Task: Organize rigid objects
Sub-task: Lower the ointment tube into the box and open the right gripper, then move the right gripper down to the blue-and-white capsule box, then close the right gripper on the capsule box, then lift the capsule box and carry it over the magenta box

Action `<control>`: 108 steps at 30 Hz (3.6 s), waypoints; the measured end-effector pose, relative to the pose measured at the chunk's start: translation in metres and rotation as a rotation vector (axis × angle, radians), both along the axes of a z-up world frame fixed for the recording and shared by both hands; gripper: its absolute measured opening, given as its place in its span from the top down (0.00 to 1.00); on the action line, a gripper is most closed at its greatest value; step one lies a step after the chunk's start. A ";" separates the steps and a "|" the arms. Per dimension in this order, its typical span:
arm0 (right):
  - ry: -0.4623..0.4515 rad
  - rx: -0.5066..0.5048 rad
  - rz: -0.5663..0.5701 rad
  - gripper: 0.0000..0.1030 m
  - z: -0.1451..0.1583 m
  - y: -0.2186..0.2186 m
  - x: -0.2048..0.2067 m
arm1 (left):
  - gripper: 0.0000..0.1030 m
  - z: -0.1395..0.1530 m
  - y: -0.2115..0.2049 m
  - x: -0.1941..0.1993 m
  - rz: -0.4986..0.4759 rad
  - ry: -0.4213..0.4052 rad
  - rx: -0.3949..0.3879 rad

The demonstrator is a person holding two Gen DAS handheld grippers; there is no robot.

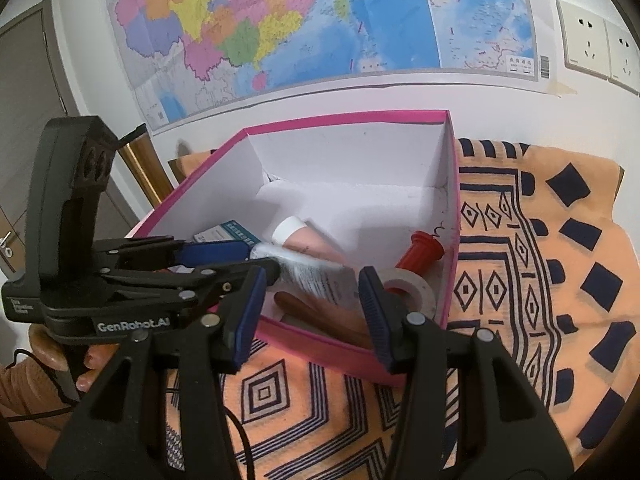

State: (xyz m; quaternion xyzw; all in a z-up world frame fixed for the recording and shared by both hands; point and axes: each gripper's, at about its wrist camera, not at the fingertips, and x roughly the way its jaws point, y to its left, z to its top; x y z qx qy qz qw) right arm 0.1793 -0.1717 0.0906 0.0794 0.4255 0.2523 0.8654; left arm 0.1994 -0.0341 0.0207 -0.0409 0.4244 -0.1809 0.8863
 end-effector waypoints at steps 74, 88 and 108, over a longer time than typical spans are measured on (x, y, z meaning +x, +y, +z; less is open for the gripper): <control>0.289 0.224 0.100 0.57 -0.069 0.022 -0.072 | 0.58 -0.061 0.061 -0.116 -0.027 0.119 -0.033; 0.277 0.229 0.076 0.57 -0.070 0.023 -0.066 | 0.60 -0.057 0.060 -0.112 -0.022 0.097 -0.033; 0.218 0.204 0.077 0.58 -0.057 0.022 -0.069 | 0.60 -0.039 0.055 -0.114 -0.026 0.050 -0.048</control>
